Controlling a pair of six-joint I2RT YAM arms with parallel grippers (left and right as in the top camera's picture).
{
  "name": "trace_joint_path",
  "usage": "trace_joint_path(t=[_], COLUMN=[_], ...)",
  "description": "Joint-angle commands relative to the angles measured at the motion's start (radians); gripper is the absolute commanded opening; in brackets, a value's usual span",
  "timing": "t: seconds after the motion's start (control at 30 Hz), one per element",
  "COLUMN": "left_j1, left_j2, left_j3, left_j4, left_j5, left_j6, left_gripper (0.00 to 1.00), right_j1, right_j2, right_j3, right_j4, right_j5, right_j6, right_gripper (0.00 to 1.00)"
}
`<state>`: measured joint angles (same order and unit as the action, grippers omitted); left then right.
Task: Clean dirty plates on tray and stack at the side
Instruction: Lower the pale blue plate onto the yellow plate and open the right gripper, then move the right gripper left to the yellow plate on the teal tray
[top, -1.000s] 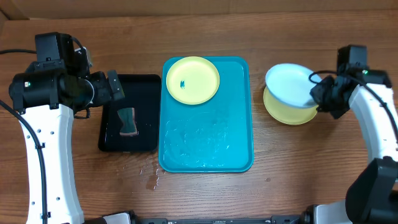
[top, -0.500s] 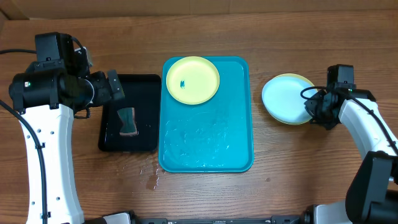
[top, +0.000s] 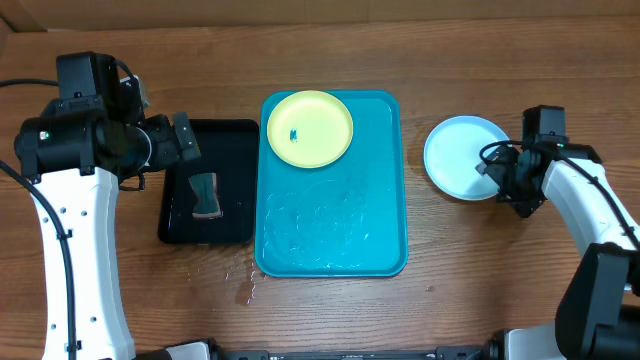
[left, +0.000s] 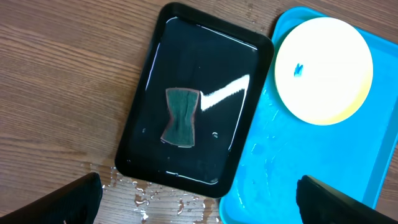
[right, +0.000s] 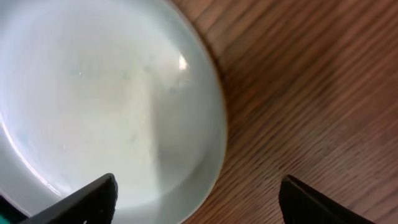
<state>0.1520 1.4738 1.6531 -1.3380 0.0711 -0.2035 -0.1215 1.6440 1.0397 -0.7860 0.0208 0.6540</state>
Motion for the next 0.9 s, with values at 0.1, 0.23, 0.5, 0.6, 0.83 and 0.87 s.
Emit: trace_joint_path(t=[0.1, 0.23, 0.5, 0.6, 0.83, 0.87], left_j1=[0.001, 0.001, 0.001, 0.001, 0.001, 0.001], left_j2=[0.003, 0.003, 0.003, 0.003, 0.003, 0.003], left_j3=[0.011, 0.011, 0.011, 0.011, 0.011, 0.011], left_j4=[0.003, 0.003, 0.003, 0.003, 0.003, 0.003], left_j5=[-0.001, -0.001, -0.001, -0.001, -0.001, -0.001], left_j6=[-0.003, -0.003, -0.003, -0.003, -0.003, -0.003], left_gripper=[1.0, 1.0, 1.0, 1.0, 1.0, 1.0], right_j1=[0.077, 0.151, 0.307, 0.367, 0.492, 0.507], right_j2=[-0.013, -0.013, -0.013, -0.013, -0.01, -0.01], right_j3=[0.001, 0.05, 0.306, 0.399, 0.433, 0.433], right_j4=[-0.003, -0.017, -0.134, -0.139, 0.011, 0.024], right_j5=[-0.049, -0.095, -0.121, -0.12, -0.062, -0.026], right_j6=[-0.035, -0.119, -0.138, -0.138, -0.138, -0.138], right_gripper=[0.78, 0.76, 0.79, 0.8, 1.0, 1.0])
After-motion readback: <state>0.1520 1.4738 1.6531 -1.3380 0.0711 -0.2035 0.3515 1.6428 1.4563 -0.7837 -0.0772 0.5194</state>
